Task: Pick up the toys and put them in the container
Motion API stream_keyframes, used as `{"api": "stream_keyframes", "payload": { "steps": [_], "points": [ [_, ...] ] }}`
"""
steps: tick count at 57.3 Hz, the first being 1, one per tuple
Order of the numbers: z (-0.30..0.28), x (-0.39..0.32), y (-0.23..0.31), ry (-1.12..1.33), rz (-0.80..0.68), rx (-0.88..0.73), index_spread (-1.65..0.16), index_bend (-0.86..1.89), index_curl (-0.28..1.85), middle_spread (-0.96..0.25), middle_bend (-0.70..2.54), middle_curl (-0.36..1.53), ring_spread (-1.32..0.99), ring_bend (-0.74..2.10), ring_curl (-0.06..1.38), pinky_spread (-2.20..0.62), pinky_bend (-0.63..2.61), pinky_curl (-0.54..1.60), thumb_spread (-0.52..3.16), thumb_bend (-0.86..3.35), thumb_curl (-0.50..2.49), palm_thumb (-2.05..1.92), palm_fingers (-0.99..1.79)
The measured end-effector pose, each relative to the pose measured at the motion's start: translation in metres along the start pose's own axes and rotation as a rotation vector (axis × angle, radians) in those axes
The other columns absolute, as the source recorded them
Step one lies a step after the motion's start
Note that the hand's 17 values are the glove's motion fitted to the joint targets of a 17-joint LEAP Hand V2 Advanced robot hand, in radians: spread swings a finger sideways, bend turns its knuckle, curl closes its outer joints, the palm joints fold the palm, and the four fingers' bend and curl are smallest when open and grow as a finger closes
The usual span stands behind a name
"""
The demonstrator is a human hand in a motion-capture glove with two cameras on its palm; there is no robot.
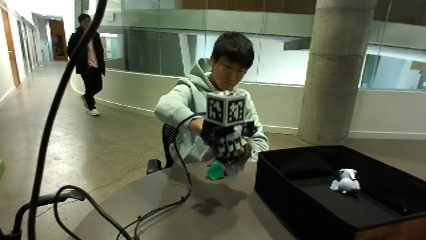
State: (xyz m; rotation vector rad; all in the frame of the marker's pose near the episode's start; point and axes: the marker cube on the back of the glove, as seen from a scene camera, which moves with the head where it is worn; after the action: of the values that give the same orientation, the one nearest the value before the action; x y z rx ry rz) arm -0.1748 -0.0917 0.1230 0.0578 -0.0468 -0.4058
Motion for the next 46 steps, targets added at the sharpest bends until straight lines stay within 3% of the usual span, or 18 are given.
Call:
{"api": "stream_keyframes", "payload": {
  "steps": [17,30,34,37,39,42,46],
  "points": [
    [-0.150,-0.079,-0.047,0.014,-0.021,0.287,-0.31,0.87,0.88,-0.24,1.13,0.75,-0.29,1.32,0.66,-0.39,1.07,0.59,0.56,0.04,1.00,0.57,1.11],
    [-0.175,-0.133,-0.125,-0.028,-0.046,0.440,-0.32,0.79,0.93,-0.24,1.11,0.75,-0.28,1.31,0.65,-0.39,1.09,0.60,0.51,0.00,1.07,0.54,1.05],
    [-0.158,-0.142,-0.154,-0.105,-0.053,0.358,-0.32,0.67,0.95,-0.24,1.03,0.74,-0.27,1.30,0.64,-0.38,1.12,0.61,0.56,-0.03,1.06,0.50,0.86],
    [-0.143,-0.158,-0.168,-0.129,-0.038,0.293,-0.29,0.45,0.92,-0.23,0.92,0.71,-0.26,1.28,0.64,-0.35,1.12,0.61,0.74,-0.04,1.01,0.43,0.47],
    [-0.133,-0.166,-0.177,-0.125,-0.030,0.270,-0.29,0.43,0.91,-0.21,0.84,0.68,-0.23,1.11,0.62,-0.28,1.09,0.63,0.86,-0.07,0.93,0.32,0.04],
    [-0.124,-0.174,-0.188,-0.110,-0.032,0.247,-0.30,0.39,0.83,-0.17,0.70,0.62,-0.19,0.87,0.54,-0.19,1.09,0.58,0.97,-0.08,0.85,0.22,-0.22],
    [-0.115,-0.183,-0.198,-0.105,-0.049,0.228,-0.30,0.30,0.73,-0.13,0.53,0.54,-0.13,0.63,0.42,-0.11,1.06,0.51,1.06,-0.06,0.75,0.13,-0.27]
  ]
}}
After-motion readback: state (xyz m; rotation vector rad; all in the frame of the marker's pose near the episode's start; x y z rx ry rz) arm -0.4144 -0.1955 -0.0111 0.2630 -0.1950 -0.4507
